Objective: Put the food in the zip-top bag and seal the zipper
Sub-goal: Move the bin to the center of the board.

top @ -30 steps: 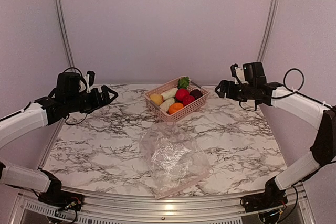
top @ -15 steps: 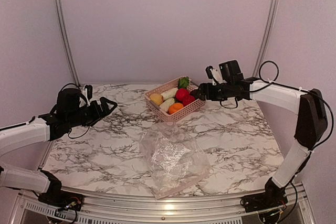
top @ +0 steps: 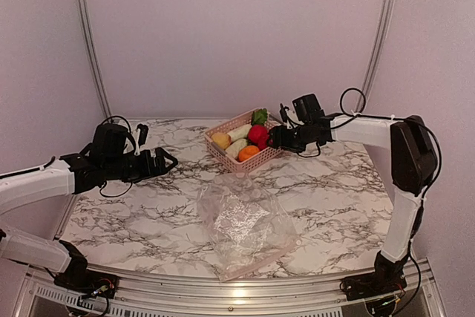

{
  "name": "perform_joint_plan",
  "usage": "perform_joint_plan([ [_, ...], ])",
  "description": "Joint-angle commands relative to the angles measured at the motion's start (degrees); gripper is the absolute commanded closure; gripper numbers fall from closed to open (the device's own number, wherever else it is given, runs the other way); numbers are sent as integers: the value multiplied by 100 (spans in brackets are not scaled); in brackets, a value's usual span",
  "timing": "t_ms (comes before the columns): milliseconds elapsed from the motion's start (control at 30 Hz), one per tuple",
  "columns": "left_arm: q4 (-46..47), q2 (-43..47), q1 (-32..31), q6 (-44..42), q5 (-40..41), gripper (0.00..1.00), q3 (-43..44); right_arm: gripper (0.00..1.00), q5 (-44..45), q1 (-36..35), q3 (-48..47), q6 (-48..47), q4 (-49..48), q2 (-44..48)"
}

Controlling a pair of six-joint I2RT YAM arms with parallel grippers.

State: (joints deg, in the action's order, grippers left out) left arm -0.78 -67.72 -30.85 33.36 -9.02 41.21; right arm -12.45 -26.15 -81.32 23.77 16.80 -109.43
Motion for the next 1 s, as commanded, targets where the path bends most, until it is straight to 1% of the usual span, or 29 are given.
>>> perform_joint_plan([
  [0, -338, -171, -9, 132, -282, 1, 267, 35, -228, -57, -556, 441, -277, -485],
  [100, -374, -233, -9, 160, -349, 1, 474, 36, -304, -57, -857, 663, -306, -807],
  [233, -724, -505, -9, 9, -362, 1, 850, 37, -371, -57, -1169, 1015, -386, -1208],
  [300, -747, -551, -9, -23, -399, 1, 963, 40, -337, -57, -1363, 1171, -327, -1397],
  [367, -889, -584, -9, -38, -274, 1, 1088, 40, -321, -57, -1507, 1308, -292, -1570],
  [400, -1078, -661, -9, -61, -151, 3, 1200, 40, -352, -57, -1551, 1351, -313, -1632],
  [467, -1520, -853, -9, -215, -21, 8, 1509, 44, -384, -65, -1621, 1435, -375, -1748],
  [533, -1711, -954, -9, -301, -44, 12, 1653, 48, -364, -62, -1722, 1518, -338, -1867],
  [567, -1712, -948, -9, -304, -54, 13, 1649, 50, -375, -63, -1763, 1543, -340, -1920],
  [733, -1600, -710, -9, -281, 63, 15, 1570, 63, -488, -95, -1949, 1514, -394, -2129],
  [967, -1969, -686, -9, -573, 322, 16, 1835, 65, -735, -347, -2408, 1296, -130, -2465],
])
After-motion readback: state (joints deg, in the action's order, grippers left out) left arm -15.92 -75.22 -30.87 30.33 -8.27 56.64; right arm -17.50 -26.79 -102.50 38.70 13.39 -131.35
